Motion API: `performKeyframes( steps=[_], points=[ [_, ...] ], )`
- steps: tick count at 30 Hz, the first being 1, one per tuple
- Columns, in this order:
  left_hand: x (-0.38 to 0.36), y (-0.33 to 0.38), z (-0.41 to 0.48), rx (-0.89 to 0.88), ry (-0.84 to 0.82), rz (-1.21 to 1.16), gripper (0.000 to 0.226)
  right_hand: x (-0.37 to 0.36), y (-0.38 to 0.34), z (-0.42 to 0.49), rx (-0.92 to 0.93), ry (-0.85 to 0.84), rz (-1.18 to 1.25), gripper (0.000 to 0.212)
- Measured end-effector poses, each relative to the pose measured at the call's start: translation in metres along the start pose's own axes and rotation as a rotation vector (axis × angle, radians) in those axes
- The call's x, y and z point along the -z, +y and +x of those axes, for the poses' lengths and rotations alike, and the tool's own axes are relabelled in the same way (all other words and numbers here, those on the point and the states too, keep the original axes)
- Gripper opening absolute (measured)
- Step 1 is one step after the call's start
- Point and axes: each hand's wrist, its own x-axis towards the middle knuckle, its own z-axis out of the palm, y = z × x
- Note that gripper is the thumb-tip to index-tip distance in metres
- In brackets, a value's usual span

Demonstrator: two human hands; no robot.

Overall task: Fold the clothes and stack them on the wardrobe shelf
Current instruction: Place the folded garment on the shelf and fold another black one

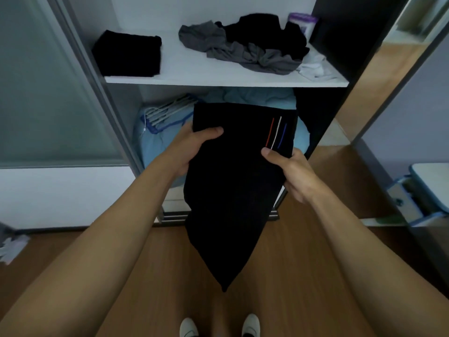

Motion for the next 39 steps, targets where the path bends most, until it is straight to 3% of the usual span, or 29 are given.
performKeyframes(
  steps=[3, 7, 9, 11, 15, 20, 25, 31, 34, 39],
  points=[
    [0.012, -0.01, -0.001, 0.087, 0.107, -0.013, 0.045, -0.009, -0.002, 0.0, 0.019, -0.032, 0.024, 0.015],
    [0.034, -0.034, -0.016, 0.287, -0.029, -0.023, 0.065, -0.019, 0.003, 0.001, 0.001, -0.068, 0.038, 0.013],
    [0.034, -0.044, -0.023, 0.304, -0.052, 0.045, 0.051, -0.018, 0.007, 0.003, -0.026, -0.079, 0.011, 0.011],
    [0.031, -0.044, -0.023, 0.248, 0.044, 0.032, 0.028, -0.015, 0.009, 0.004, -0.049, -0.067, -0.02, 0.012],
    [0.022, -0.028, -0.011, 0.113, 0.076, 0.03, 0.01, -0.003, 0.004, 0.008, -0.02, -0.014, 0.04, 0.014],
    [0.015, -0.02, -0.001, 0.036, 0.006, 0.138, 0.018, -0.004, -0.005, 0.022, 0.143, 0.154, 0.029, 0.02],
    [0.023, -0.025, 0.004, 0.094, -0.033, 0.081, 0.041, -0.01, -0.009, 0.025, 0.152, 0.088, -0.014, 0.027],
    [0.001, -0.012, 0.011, 0.032, 0.091, 0.013, 0.014, 0.0, -0.021, 0.021, 0.087, 0.015, 0.049, 0.025],
    [-0.009, 0.0, 0.015, 0.011, 0.1, -0.039, 0.013, 0.005, -0.008, 0.013, -0.022, -0.073, -0.134, 0.031],
    [0.007, -0.002, 0.013, 0.129, 0.111, -0.023, 0.021, -0.001, 0.013, 0.007, -0.04, -0.06, -0.178, 0.029]
  ],
)
